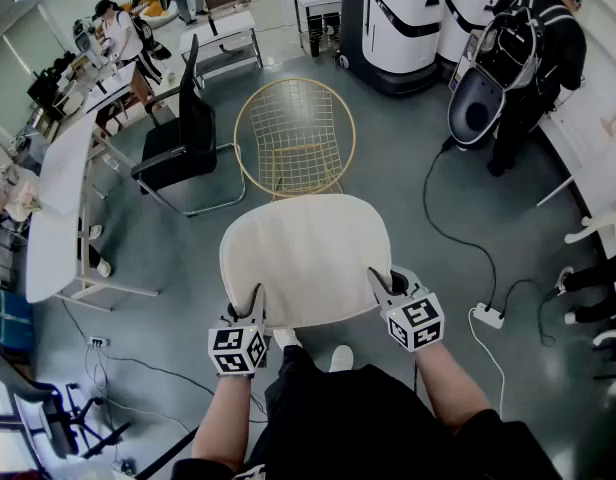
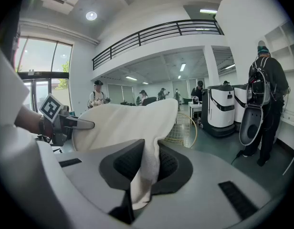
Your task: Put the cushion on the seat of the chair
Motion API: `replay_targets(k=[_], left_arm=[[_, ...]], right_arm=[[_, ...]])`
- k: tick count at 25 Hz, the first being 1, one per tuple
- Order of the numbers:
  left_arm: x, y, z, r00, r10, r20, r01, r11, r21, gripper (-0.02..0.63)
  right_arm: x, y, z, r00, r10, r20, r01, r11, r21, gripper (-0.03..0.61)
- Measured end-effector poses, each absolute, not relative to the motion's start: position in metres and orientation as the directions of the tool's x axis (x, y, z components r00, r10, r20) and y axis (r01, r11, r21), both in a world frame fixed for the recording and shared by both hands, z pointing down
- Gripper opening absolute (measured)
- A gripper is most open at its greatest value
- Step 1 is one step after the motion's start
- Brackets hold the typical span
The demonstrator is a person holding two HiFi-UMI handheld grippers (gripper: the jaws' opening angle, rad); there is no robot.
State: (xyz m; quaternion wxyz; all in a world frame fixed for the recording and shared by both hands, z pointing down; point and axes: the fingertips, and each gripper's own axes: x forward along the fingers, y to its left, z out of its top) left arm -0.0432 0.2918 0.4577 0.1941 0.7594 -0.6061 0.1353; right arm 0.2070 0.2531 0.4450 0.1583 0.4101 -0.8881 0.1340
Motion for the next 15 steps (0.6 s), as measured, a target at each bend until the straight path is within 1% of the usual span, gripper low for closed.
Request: replay_targets(k=[15], left_arm=[[-0.0499,0.2907,0.459,0.23,-0.864,0.447,-0.973,-0.186,0.14,0.097]], right_arm=[[0.2001,0.2535,0.4448,-0.629,-0.678,0.381,-0.763,0.632,-0.134,0.057]])
